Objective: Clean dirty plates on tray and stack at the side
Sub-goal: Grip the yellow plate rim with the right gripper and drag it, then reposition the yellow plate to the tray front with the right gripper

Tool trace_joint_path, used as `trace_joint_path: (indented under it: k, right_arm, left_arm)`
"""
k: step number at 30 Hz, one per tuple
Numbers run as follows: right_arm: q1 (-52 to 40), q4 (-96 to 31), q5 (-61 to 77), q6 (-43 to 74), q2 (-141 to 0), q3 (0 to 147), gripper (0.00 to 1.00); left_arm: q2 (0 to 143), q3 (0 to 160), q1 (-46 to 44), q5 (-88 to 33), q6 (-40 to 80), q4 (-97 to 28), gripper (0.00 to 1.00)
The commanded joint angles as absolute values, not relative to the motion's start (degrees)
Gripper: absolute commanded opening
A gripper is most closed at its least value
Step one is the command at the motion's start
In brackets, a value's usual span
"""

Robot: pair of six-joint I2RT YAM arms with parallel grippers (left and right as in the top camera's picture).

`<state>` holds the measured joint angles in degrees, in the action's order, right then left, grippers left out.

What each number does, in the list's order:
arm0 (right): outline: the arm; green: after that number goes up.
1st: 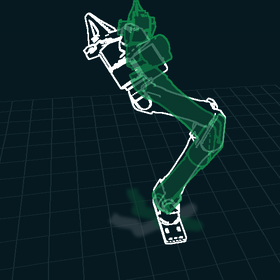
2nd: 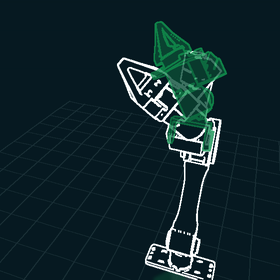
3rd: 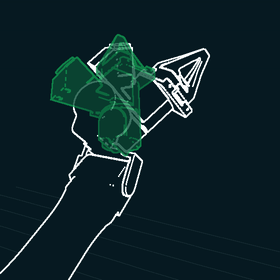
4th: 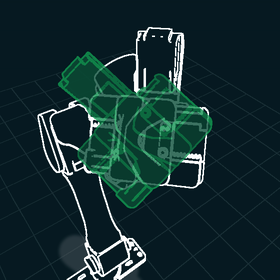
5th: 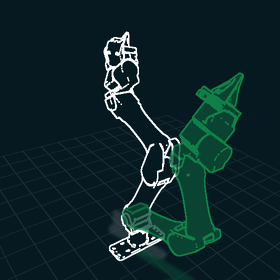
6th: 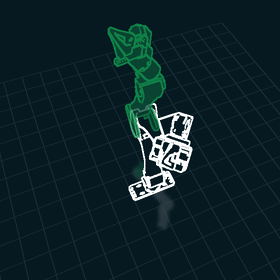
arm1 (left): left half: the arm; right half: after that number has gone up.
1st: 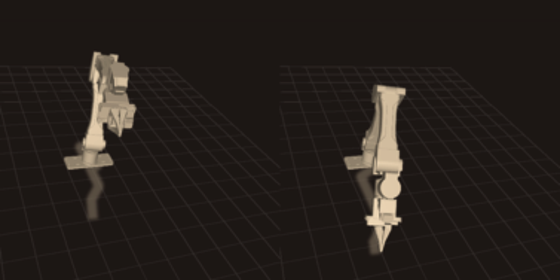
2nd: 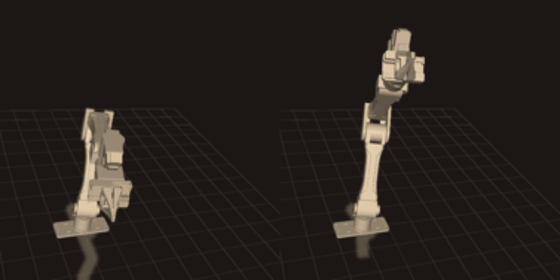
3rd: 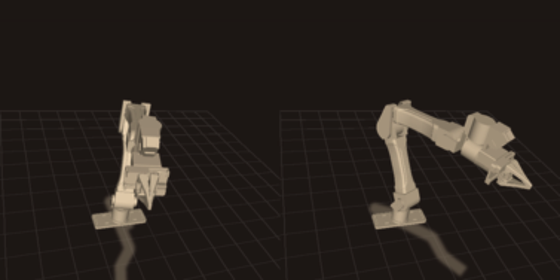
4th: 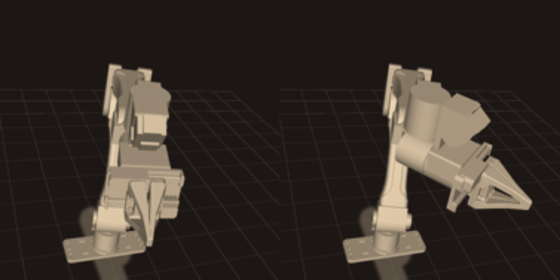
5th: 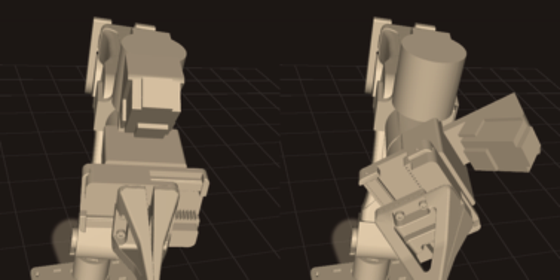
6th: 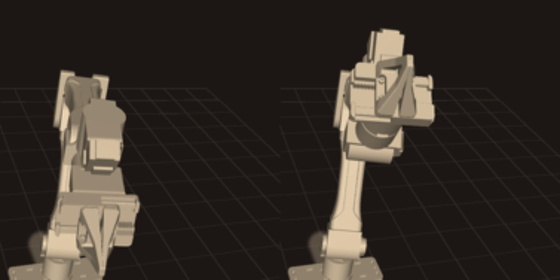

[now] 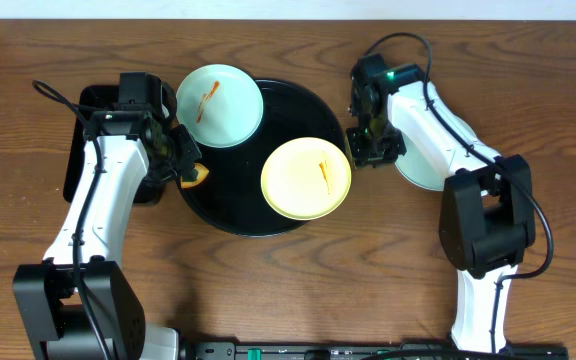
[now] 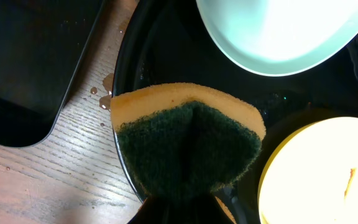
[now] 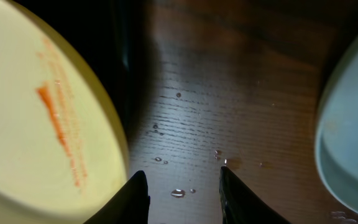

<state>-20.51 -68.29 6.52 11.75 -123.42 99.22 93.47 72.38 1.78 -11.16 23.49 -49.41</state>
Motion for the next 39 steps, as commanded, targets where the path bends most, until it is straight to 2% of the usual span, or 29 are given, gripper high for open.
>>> trace_joint_path:
  k: [1,5,14,19,23,27,30,36,39]
  right_arm:
    - [-22.44,-67.68,6.59,11.46,-123.68,97.27,0.34]
    - [-25.45,-67.55,10.2,6.81,-123.63,97.3,0.3]
    - [-34.76,-66.54,14.26,2.24,-123.66,97.41,0.3]
    - [-35.97,-64.38,13.32,1.56,-123.63,99.48,0.31]
    - [-33.34,-57.06,12.34,-0.75,-123.66,102.28,0.38]
    - [-31.38,-44.95,12.05,-6.85,-124.88,102.32,0.57]
    - [-31.29,-38.28,12.12,-11.9,-127.76,102.32,0.65]
    - [-31.75,-34.02,13.45,-14.02,-133.03,102.32,0.65]
    - [-31.75,-33.78,16.4,-13.98,-134.19,102.32,0.61]
  left_arm:
    - [93.56,73.36,1.91,-10.22,22.52,-49.43,0.08]
    - [93.56,73.36,1.91,-10.22,22.52,-49.43,0.08]
    - [93.56,73.36,1.91,-10.2,22.52,-49.43,0.08]
    - [93.56,73.36,1.91,-10.2,22.52,-49.43,0.08]
    - [93.56,73.36,1.91,-10.2,22.52,-49.43,0.08]
    - [93.56,73.36,1.91,-10.2,22.52,-49.41,0.08]
    - [93.56,73.36,1.91,-10.2,22.52,-49.23,0.08]
    - [93.56,73.36,1.91,-10.2,22.52,-49.23,0.08]
    - [93.56,73.36,1.91,-10.2,22.52,-49.19,0.08]
